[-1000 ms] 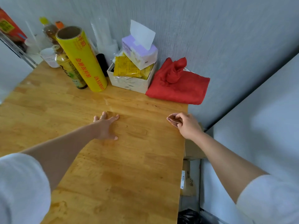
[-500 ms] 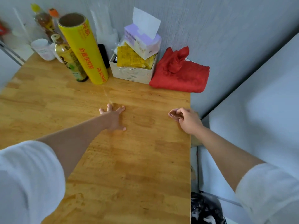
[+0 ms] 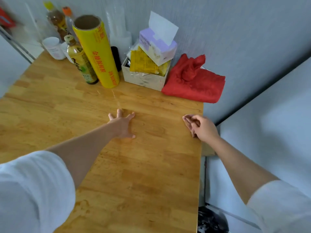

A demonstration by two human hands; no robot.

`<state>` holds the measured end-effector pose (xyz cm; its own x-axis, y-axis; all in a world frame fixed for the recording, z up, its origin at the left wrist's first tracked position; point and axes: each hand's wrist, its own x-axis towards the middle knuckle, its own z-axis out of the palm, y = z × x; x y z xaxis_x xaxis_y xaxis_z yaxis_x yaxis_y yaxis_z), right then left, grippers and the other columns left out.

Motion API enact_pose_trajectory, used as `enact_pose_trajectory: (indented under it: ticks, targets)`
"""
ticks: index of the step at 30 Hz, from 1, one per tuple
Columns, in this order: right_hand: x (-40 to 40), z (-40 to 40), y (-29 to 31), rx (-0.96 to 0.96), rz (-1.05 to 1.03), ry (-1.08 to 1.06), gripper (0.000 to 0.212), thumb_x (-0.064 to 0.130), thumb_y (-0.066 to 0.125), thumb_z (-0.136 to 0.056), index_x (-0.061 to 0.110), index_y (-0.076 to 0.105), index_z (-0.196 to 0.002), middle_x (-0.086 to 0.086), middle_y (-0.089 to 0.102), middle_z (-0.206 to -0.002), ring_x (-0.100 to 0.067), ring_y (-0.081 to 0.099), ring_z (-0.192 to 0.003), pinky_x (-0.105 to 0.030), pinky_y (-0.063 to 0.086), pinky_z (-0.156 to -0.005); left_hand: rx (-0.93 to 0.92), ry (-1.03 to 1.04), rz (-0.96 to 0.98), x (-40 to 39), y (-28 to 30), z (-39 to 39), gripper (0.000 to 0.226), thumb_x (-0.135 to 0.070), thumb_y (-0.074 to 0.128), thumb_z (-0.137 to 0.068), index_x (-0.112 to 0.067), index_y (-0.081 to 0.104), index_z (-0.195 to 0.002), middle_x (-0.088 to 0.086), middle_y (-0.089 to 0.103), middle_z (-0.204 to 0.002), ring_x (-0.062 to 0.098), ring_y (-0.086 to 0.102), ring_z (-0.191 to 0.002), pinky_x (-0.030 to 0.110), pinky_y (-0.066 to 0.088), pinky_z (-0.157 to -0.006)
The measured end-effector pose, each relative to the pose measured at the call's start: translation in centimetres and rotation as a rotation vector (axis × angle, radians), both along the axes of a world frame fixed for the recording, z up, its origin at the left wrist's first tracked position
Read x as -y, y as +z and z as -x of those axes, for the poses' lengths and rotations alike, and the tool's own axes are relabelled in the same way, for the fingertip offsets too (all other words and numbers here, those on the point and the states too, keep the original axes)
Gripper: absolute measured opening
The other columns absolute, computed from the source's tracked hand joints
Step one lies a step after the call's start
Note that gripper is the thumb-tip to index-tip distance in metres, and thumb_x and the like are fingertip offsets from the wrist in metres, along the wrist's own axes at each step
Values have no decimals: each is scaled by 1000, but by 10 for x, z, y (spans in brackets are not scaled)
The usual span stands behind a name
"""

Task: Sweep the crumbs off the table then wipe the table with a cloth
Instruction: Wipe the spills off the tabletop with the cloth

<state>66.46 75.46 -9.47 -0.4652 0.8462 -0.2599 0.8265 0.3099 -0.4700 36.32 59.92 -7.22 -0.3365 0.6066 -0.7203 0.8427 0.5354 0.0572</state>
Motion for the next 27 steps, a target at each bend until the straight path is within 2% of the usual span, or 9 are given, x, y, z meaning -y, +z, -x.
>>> enact_pose_trajectory:
  ticks: [2,8,10,15,17,20,22,24,27]
  targets:
    - [-3,22,-4,70,-100,2,18,32,50,-103,37,56,-119,-1,66,-109,-13,65,-77,-31,51,-62,3,6,8,0,-2,1,110,-61,70,-83,-47,-13,-155,13,-25,-163,58,-10,-145,64,27,-115]
    - [89,29,-10,-21,270,867,20,40,49,-98,46,58,-115,26,54,-113,10,62,-70,-25,54,-71,-1,17,6,0,0,2,110,-60,71,-82,-48,-11,-155,12,-24,-164,56,-10,-146,65,26,-115]
    - [50,34,-5,-41,202,796,18,38,51,-99,42,63,-112,20,60,-111,7,63,-74,-28,53,-72,-3,27,-9,0,-1,2,111,-59,73,-81,-50,-10,-154,9,-23,-164,53,-10,-148,65,30,-113]
    - [-29,82,-3,-15,-140,29,18,43,49,-103,32,59,-112,4,69,-95,-17,68,-72,-35,54,-60,-22,62,-72,6,-9,4,112,-61,74,-79,-51,-8,-154,4,-20,-166,47,-10,-150,60,37,-111]
    - [14,101,-12,-75,-111,189,20,45,47,-103,32,59,-114,4,66,-96,-12,65,-69,-34,56,-62,-5,72,-172,17,-11,5,105,-60,73,-81,-45,1,-157,6,-10,-167,43,-5,-152,58,31,-116]
    - [103,92,-9,-97,85,806,32,41,47,-97,50,53,-127,27,59,-98,1,63,-87,-27,55,-77,-8,119,-322,51,-11,5,80,-54,65,-89,-40,22,-156,10,9,-167,39,6,-153,52,26,-120]
    - [107,79,-4,-37,112,1036,36,43,44,-93,57,52,-124,28,61,-97,6,57,-93,-28,54,-82,-63,217,-290,79,-13,5,74,-52,62,-92,-45,22,-154,8,9,-166,40,8,-151,54,29,-118]
    - [66,96,-3,83,-6,981,28,44,50,-96,50,63,-120,19,63,-102,-7,58,-101,-32,52,-82,-85,338,-185,104,-15,6,81,-54,62,-90,-52,12,-154,7,-2,-166,45,3,-150,60,30,-115]
    - [-10,147,1,70,-150,511,24,32,57,-100,31,70,-120,0,68,-110,-22,64,-98,-36,52,-75,-27,426,-135,115,-16,6,91,-53,67,-88,-58,3,-152,6,-15,-166,48,-6,-150,66,27,-114]
